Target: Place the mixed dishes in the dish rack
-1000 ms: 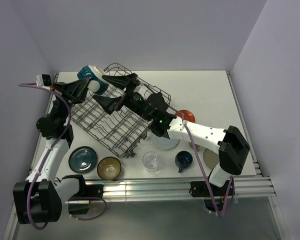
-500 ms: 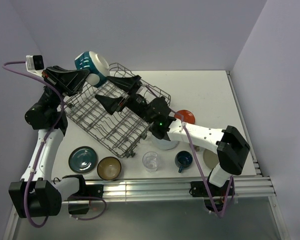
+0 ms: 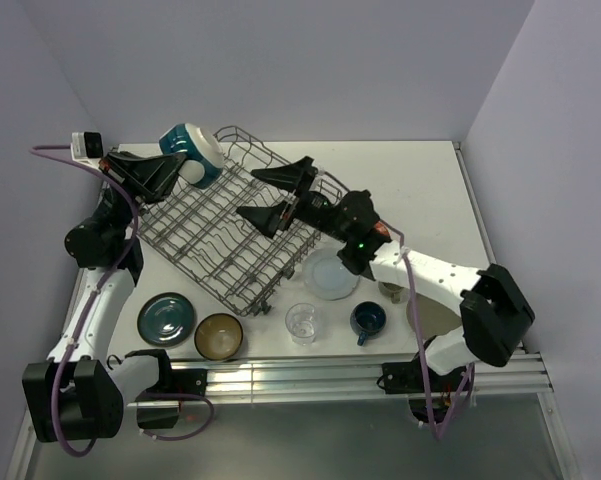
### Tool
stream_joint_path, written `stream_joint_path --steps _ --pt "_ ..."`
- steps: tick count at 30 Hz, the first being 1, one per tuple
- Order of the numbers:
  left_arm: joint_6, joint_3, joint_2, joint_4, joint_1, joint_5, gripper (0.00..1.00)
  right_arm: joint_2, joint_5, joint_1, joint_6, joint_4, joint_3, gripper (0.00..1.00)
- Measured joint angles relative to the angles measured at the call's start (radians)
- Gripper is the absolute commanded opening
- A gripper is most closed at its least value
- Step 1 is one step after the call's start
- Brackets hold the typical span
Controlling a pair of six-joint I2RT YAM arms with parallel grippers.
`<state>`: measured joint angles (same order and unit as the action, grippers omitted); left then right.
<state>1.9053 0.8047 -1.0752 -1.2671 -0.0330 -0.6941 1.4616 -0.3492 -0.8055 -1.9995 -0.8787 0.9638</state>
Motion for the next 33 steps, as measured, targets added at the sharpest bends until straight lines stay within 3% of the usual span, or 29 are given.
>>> stream_joint_path --steps 3,5,8,10,13,16,21,25,29,33 --pt "-0.01 -0.066 0.013 0.009 0.001 0.05 0.0 -0.051 -0.118 0.086 0.033 0.133 0.005 1.0" --pt "-0.019 -0.103 0.031 0.019 0.002 0.096 0.0 -0.07 -0.195 0.13 0.166 0.312 0.064 1.0" --pt "-0.027 -0.12 0.057 0.024 0.006 0.153 0.0 -0.03 -0.269 0.146 0.472 0.692 0.301 1.0" --pt "-0.031 -0.119 0.089 0.048 0.011 0.182 0.0 0.036 -0.262 0.13 0.752 1.002 0.554 1.0" --pt "-0.047 -0.111 0.163 0.214 0.018 0.196 0.0 0.092 -0.209 0.102 1.096 1.303 0.814 1.0" --pt "-0.078 -0.062 0.221 0.507 0.021 0.193 0.0 0.095 -0.15 0.083 1.361 1.526 0.94 1.0" --pt "-0.172 0.045 0.226 1.033 0.045 0.167 0.0 0.076 -0.128 0.071 1.628 1.686 0.924 1.0" --pt "-0.237 0.055 0.211 1.325 0.061 0.128 0.0 0.084 -0.101 -0.008 1.751 1.761 0.884 1.0" --pt "-0.291 0.06 0.197 1.541 0.072 0.101 0.0 0.086 -0.104 -0.127 1.828 1.773 0.881 1.0" --pt "-0.323 0.085 0.197 1.649 0.082 0.076 0.0 0.084 -0.103 -0.145 1.842 1.746 0.88 1.0"
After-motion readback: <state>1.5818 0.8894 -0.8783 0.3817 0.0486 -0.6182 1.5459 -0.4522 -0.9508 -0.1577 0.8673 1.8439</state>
